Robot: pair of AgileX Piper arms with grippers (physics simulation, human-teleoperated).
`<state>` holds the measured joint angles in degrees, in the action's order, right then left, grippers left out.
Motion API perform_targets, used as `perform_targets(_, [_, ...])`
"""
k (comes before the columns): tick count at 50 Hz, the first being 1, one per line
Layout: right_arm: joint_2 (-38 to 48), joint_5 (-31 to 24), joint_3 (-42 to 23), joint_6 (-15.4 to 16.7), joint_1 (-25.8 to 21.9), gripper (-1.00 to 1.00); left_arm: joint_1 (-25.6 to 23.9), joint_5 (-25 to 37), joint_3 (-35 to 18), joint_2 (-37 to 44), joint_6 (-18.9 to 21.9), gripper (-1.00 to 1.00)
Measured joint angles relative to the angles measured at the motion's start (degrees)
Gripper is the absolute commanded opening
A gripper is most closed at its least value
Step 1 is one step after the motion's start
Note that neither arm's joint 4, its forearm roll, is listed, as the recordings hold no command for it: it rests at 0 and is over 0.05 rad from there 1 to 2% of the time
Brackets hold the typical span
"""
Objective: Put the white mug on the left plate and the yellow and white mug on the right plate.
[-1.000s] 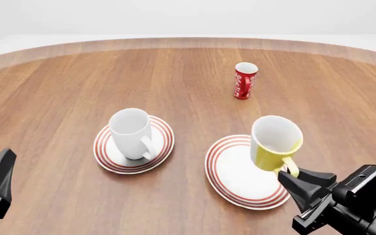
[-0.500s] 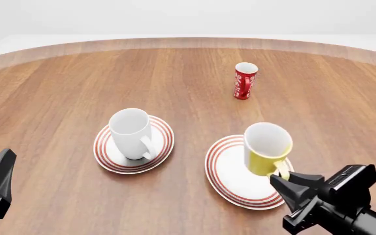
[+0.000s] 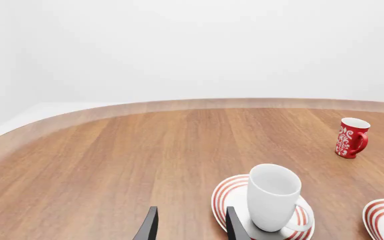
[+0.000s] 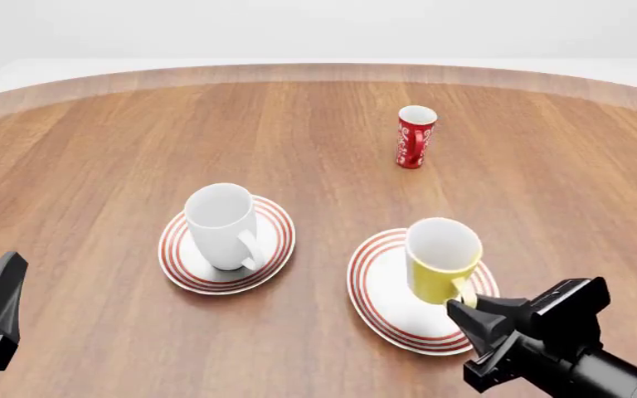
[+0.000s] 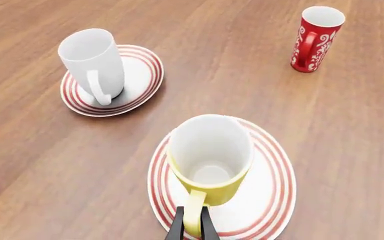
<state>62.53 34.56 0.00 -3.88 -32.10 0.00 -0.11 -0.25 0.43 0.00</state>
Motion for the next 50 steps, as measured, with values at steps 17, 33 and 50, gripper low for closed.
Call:
perform_targets(17, [6.79,4.57,0.00,-0.17,0.57,-1.00,0.00,0.00,0.00,0.00,0.00,1.00])
perform_targets(33, [9.87,6.40,0.00,-0.13,0.78,-1.00,0.00,0.00,0.00,0.00,0.00,1.00])
perform_targets(50, [13.52,9.15,0.00,0.13,1.07,-1.00,0.00,0.00,0.00,0.00,0.00,1.00])
